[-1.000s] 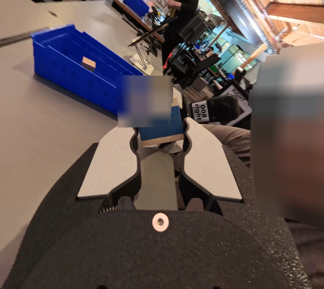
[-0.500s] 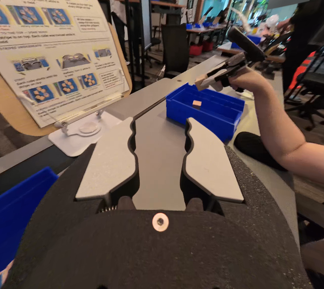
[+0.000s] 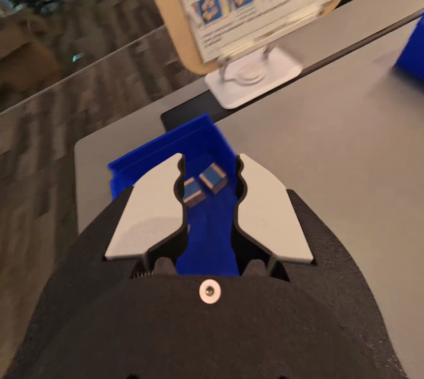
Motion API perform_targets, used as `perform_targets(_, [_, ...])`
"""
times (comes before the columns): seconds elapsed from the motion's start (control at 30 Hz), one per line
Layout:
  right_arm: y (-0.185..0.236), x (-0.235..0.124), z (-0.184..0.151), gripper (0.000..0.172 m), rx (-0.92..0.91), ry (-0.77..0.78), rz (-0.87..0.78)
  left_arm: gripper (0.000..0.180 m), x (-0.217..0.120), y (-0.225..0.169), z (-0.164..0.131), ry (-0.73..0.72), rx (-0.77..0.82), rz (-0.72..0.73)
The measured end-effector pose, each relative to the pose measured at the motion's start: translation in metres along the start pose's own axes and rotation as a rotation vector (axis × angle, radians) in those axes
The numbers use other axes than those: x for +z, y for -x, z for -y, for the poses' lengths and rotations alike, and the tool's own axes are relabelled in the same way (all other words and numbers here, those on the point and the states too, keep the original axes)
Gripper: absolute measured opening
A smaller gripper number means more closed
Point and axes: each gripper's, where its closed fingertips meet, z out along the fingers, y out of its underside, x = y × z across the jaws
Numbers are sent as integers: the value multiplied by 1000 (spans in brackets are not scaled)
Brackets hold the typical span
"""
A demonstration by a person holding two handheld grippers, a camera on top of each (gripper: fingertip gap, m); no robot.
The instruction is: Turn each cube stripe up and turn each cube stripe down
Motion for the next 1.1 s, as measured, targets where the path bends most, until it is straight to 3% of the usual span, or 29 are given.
perform_targets(0.03, [-2, 3, -1, 46, 1, 6, -10, 42, -1, 9, -9, 41, -7, 20])
perform_targets(0.27, [-6, 6, 10, 51, -6, -44, -29, 39, 6, 48, -68, 284, -75, 79])
perform_targets(0.33, [-4, -4, 18, 58, -19, -96, -31, 41, 17, 44, -77, 319, -46, 43])
perform_targets(0.63, [15, -76, 50, 60, -71, -386, 0, 58, 55, 52, -156, 678, 233, 43])
perform_targets(1.1, [29, -83, 53, 60, -130, -423, 24, 61, 82, 67, -192, 806, 212, -3])
